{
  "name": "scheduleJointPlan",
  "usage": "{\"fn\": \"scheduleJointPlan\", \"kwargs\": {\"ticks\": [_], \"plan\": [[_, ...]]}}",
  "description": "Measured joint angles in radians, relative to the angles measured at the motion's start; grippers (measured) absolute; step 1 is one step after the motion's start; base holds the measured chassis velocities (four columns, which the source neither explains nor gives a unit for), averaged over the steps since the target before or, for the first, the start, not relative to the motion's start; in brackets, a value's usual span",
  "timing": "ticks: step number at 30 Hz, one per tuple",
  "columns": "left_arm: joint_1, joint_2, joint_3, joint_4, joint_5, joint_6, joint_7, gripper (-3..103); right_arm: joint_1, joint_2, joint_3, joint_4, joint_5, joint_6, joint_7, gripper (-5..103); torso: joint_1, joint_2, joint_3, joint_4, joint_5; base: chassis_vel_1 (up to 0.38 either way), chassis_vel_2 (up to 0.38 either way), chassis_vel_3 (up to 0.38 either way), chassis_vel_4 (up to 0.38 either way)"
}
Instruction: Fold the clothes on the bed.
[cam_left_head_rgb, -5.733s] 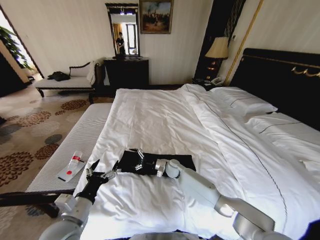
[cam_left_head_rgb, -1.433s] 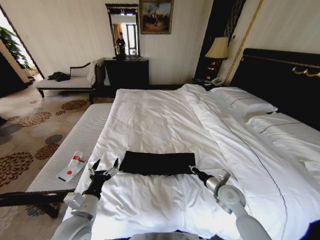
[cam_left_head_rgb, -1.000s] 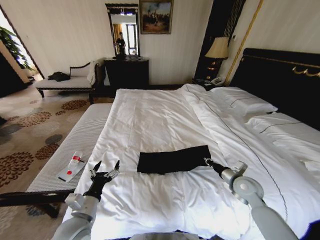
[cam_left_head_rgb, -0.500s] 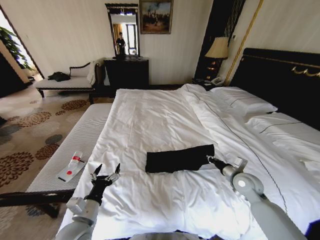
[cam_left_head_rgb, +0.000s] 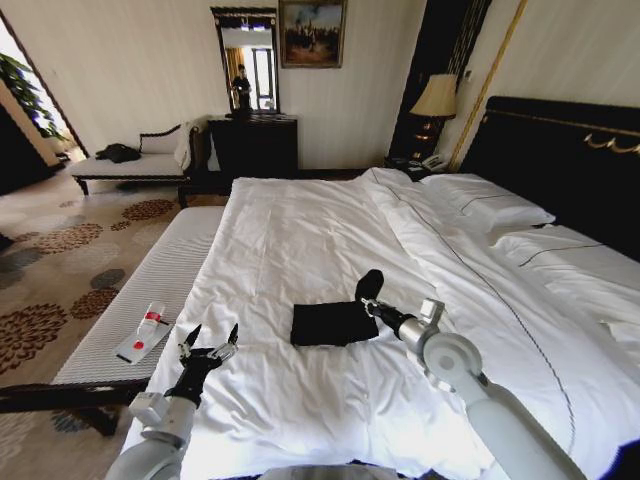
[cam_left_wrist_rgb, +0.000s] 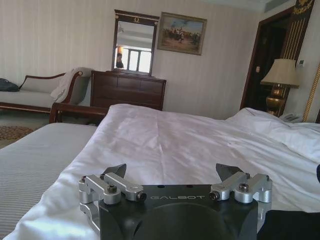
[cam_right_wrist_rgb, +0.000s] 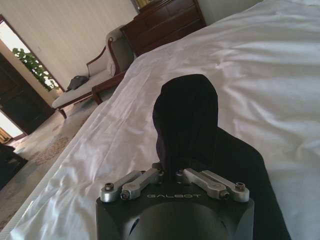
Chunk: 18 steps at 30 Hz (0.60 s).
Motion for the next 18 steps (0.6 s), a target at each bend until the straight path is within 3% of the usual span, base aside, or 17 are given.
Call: {"fn": "scheduleJointPlan", "kwargs": {"ticks": [3,8,18], "plan": [[-0.006,0.006,-0.006,0.007,-0.014,0.001,-0.001,100,0.044,0.018,-0.065,-0.050,-0.004,-0.005,0.001,4,0.000,0.000,0.000,0.0002,0.0002,0.000,0.000,0.000,0.000],[-0.016,0.020,-0.024,0.021,-0.042,0.004,-0.002,100,0.078,0.042,-0.161,-0.131,-0.089,-0.003,-0.030,4,0.000,0.000,0.000,-0.0001,0.0004,0.000,0.000,0.000,0.000],[-0.032,0.022,-0.024,0.034,-0.053,0.006,-0.002,100,0.094,0.063,-0.250,-0.191,-0.194,0.006,-0.067,4,0.000,0.000,0.000,-0.0001,0.0003,0.000,0.000,0.000,0.000]]}}
